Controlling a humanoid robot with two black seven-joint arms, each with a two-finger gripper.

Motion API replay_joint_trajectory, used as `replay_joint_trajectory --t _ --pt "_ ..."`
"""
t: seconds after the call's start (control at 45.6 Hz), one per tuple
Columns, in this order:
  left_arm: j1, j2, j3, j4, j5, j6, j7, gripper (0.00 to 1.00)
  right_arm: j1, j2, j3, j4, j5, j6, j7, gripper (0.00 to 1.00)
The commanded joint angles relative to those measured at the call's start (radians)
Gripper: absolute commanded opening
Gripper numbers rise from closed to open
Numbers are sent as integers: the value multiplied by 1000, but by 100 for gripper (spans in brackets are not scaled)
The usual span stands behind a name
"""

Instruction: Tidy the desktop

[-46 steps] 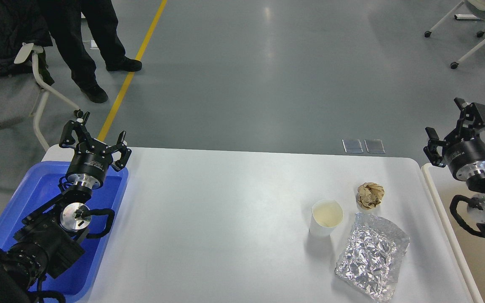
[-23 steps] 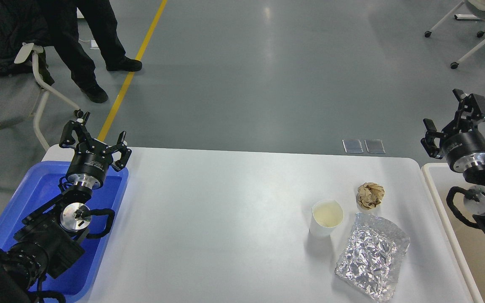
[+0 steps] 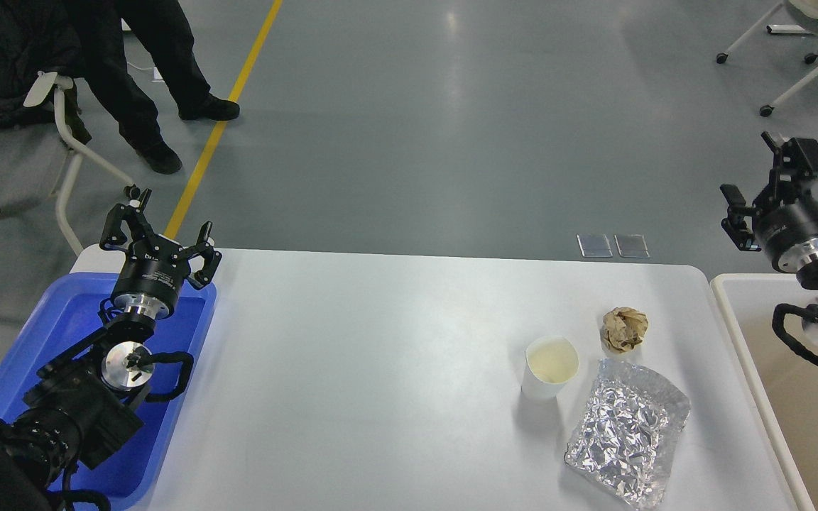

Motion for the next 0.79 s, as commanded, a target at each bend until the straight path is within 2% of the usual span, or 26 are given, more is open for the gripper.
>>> replay_joint_trajectory --t 0.0,0.439,0.526,0.768 --pt "0 0 0 0 0 0 0 100 109 -89 -259 6 -106 -5 -6 100" --pt "0 0 0 0 0 0 0 100 494 -103 -1198 40 -214 2 -16 100" --pt "0 0 0 0 0 0 0 100 557 -103 -1272 92 -325 2 -13 100" --pt "0 2 0 0 0 0 0 100 688 -152 -1278 363 -708 2 -10 100"
